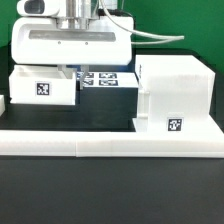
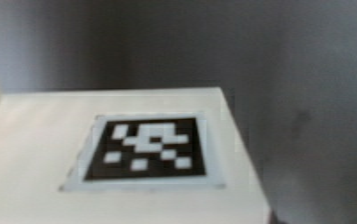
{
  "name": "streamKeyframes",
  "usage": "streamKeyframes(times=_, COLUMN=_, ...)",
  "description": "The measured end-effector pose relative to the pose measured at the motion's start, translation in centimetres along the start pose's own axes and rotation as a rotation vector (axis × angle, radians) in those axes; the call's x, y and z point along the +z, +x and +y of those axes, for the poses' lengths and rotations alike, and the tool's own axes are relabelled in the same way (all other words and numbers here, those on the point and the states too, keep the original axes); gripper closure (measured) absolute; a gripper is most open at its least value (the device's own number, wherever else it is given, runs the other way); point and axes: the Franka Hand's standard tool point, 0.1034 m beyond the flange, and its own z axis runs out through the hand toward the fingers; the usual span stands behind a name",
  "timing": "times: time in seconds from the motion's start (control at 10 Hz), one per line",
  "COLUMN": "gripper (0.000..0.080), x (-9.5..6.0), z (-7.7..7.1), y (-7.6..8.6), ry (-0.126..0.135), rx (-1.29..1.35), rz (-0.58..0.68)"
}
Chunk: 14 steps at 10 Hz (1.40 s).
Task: Assemble drawer
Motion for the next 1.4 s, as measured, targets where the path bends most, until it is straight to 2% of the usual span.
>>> streamKeyframes(times=0.1, gripper=0.0758, x=0.0, z=0.1, y=0.0, ry=-0.006, rx=-0.098, rz=0.002)
streamKeyframes(times=0.2, gripper=0.0758, x=0.6, z=0.2, y=0.0, ry=-0.026, rx=-0.245, rz=0.013)
streamKeyframes(times=0.3, gripper=0.0758, x=1.1, z=-0.3, y=0.0, ry=-0.022, rx=-0.364, rz=0.004)
streamKeyframes(times=0.5, gripper=0.0758, x=1.2, z=-1.1, y=0.4, ry=-0.01, rx=-0.501, rz=-0.009)
streamKeyframes(times=1.0, gripper=0.0758, x=1.4, z=-0.7, y=0.2, ry=-0.02, rx=-0.825, rz=-0.028)
streamKeyframes(times=1.1, gripper=0.0758, x=1.6, z=-1.4, y=0.2, ry=-0.014, rx=-0.921, rz=-0.042)
streamKeyframes(times=1.2, gripper=0.0758, x=1.6, z=-2.3, y=0.3, ry=0.006, rx=-0.969, rz=-0.071)
streamKeyframes(times=1.3, gripper=0.0758, x=1.6, z=-2.7, y=0.7, ry=0.013, rx=-1.064, rz=-0.088)
streamKeyframes(times=1.4, gripper=0.0758, x=1.6, z=-2.4, y=0.5, ry=0.014, rx=-1.119, rz=-0.091)
